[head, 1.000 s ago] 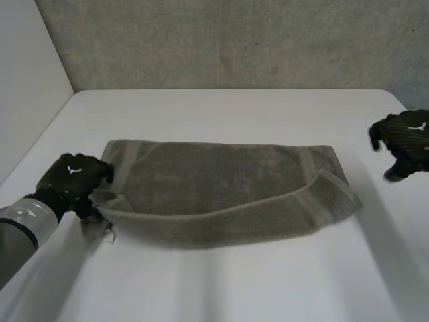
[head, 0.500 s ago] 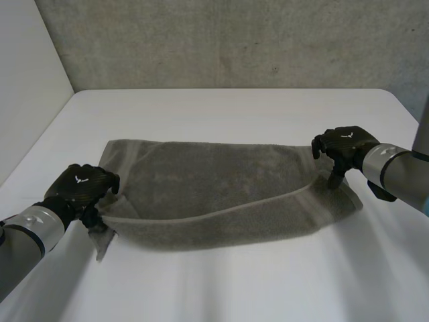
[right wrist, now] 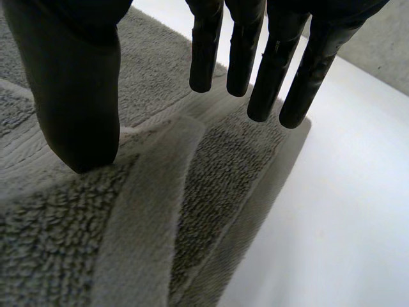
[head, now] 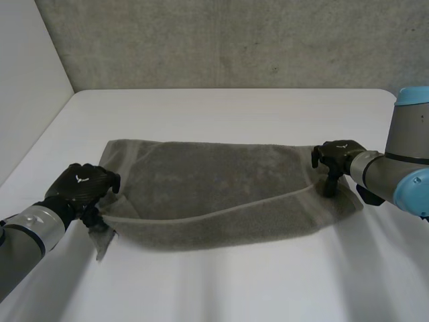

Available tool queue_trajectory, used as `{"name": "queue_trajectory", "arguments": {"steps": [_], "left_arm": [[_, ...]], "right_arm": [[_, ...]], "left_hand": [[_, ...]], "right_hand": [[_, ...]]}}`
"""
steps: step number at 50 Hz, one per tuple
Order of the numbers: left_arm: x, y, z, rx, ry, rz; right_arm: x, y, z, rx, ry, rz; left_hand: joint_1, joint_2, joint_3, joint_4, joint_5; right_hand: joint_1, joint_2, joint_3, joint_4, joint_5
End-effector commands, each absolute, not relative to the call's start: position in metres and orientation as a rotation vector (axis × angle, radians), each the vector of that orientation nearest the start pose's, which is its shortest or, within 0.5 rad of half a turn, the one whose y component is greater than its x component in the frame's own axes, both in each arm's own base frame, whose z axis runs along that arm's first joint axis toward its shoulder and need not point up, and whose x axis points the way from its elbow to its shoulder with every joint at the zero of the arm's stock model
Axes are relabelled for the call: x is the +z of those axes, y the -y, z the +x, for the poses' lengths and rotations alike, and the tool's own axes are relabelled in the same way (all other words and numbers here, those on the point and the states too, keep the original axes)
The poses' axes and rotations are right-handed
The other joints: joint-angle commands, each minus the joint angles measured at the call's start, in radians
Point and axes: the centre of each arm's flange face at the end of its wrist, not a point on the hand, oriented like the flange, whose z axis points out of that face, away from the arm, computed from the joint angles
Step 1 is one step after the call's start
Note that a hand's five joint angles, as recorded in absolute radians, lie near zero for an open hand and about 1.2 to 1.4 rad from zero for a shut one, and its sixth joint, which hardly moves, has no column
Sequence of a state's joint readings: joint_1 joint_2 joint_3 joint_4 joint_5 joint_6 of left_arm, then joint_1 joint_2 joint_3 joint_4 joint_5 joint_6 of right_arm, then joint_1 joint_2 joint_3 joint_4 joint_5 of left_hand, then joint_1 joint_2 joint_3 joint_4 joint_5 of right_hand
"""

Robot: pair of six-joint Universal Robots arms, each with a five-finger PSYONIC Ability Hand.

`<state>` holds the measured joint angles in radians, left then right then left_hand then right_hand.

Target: Fold the towel.

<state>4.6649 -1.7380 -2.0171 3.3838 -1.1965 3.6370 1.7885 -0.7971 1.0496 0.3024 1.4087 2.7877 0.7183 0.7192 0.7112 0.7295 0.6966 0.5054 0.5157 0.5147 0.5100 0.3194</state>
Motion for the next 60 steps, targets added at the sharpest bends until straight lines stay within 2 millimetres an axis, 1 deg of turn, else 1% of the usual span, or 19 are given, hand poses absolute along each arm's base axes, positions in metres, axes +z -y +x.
{"name": "queue_trajectory", "arguments": {"steps": [1, 14, 19, 22, 23, 24, 25, 26, 28, 31, 33, 35, 37, 38, 40, 41, 45, 51, 60], "left_arm": [[0.159, 0.255, -0.177, -1.838, -2.407, 1.021], [0.159, 0.256, -0.177, -1.837, -2.407, 1.018], [0.159, 0.255, -0.177, -1.838, -2.407, 1.021], [0.159, 0.255, -0.177, -1.838, -2.407, 1.021], [0.159, 0.255, -0.177, -1.838, -2.407, 1.021], [0.159, 0.255, -0.177, -1.838, -2.407, 1.021], [0.159, 0.255, -0.177, -1.838, -2.407, 1.021], [0.159, 0.255, -0.177, -1.838, -2.407, 1.021], [0.159, 0.256, -0.177, -1.839, -2.405, 1.018], [0.159, 0.256, -0.177, -1.84, -2.404, 1.018], [0.159, 0.256, -0.177, -1.842, -2.402, 1.016], [0.159, 0.257, -0.176, -1.844, -2.398, 1.014], [0.159, 0.258, -0.176, -1.849, -2.391, 1.009], [0.16, 0.26, -0.176, -1.863, -2.375, 1.006], [0.159, 0.261, -0.176, -1.868, -2.364, 1.004], [0.159, 0.262, -0.175, -1.877, -2.352, 0.999], [0.157, 0.263, -0.175, -1.877, -2.352, 0.997], [0.156, 0.264, -0.174, -1.88, -2.345, 0.994], [0.15, 0.264, -0.174, -1.857, -2.369, 0.995]], "right_arm": [[0.154, 0.364, 0.231, -1.466, -2.532, -0.861], [0.15, 0.358, 0.23, -1.404, -2.552, -0.879], [0.146, 0.355, 0.23, -1.381, -2.555, -0.882], [0.143, 0.355, 0.23, -1.376, -2.557, -0.869], [0.143, 0.355, 0.23, -1.376, -2.557, -0.869], [0.143, 0.355, 0.23, -1.384, -2.553, -0.867], [0.143, 0.355, 0.23, -1.384, -2.553, -0.867], [0.142, 0.356, 0.23, -1.397, -2.549, -0.86], [0.143, 0.357, 0.23, -1.415, -2.542, -0.853], [0.153, 0.357, 0.23, -1.465, -2.512, -0.794], [0.178, 0.353, 0.228, -1.545, -2.44, -0.725], [0.179, 0.353, 0.228, -1.545, -2.439, -0.725], [0.202, 0.339, 0.228, -1.614, -2.334, -0.718], [0.202, 0.339, 0.228, -1.614, -2.334, -0.718], [0.218, 0.327, 0.225, -1.67, -2.266, -0.728], [0.218, 0.327, 0.225, -1.67, -2.266, -0.728], [0.225, 0.318, 0.202, -1.712, -2.284, -0.674], [0.228, 0.303, 0.179, -1.754, -2.239, -0.659], [0.228, 0.292, 0.149, -1.797, -2.222, -0.593]], "left_hand": [[-0.105, -0.106, -0.098, -0.117, -0.258], [-0.108, -0.109, -0.101, -0.12, -0.261], [-0.108, -0.109, -0.101, -0.12, -0.261], [-0.108, -0.109, -0.101, -0.12, -0.261], [-0.108, -0.109, -0.101, -0.12, -0.261], [-0.108, -0.109, -0.101, -0.12, -0.261], [-0.108, -0.109, -0.101, -0.12, -0.261], [-0.108, -0.109, -0.101, -0.12, -0.261], [-0.111, -0.112, -0.104, -0.123, -0.264], [-0.111, -0.112, -0.104, -0.123, -0.264], [-0.114, -0.115, -0.107, -0.125, -0.267], [-0.114, -0.115, -0.107, -0.125, -0.267], [-0.117, -0.118, -0.11, -0.128, -0.27], [-0.12, -0.121, -0.113, -0.131, -0.273], [-0.126, -0.127, -0.119, -0.137, -0.279], [-0.129, -0.13, -0.122, -0.14, -0.282], [-0.135, -0.136, -0.128, -0.146, -0.288], [-0.164, -0.165, -0.157, -0.175, -0.317], [-0.173, -0.174, -0.166, -0.184, -0.326]], "right_hand": [[0.04, 0.03, 0.031, 0.036, 0.052], [0.058, 0.048, 0.049, 0.054, 0.07], [0.131, 0.121, 0.122, 0.127, 0.143], [0.479, 0.469, 0.47, 0.475, 0.491], [0.481, 0.471, 0.472, 0.476, 0.492], [0.664, 0.654, 0.655, 0.659, 0.675], [0.666, 0.655, 0.657, 0.661, 0.677], [0.878, 0.868, 0.869, 0.873, 0.889], [0.891, 0.881, 0.882, 0.886, 0.902], [0.891, 0.881, 0.882, 0.886, 0.902], [0.891, 0.881, 0.882, 0.886, 0.902], [0.891, 0.881, 0.882, 0.886, 0.902], [0.891, 0.881, 0.882, 0.886, 0.902], [0.891, 0.881, 0.882, 0.886, 0.902], [0.891, 0.881, 0.882, 0.886, 0.902], [0.891, 0.881, 0.882, 0.886, 0.902], [0.891, 0.881, 0.882, 0.886, 0.902], [0.891, 0.881, 0.882, 0.886, 0.902], [0.891, 0.881, 0.882, 0.886, 0.902]]}}
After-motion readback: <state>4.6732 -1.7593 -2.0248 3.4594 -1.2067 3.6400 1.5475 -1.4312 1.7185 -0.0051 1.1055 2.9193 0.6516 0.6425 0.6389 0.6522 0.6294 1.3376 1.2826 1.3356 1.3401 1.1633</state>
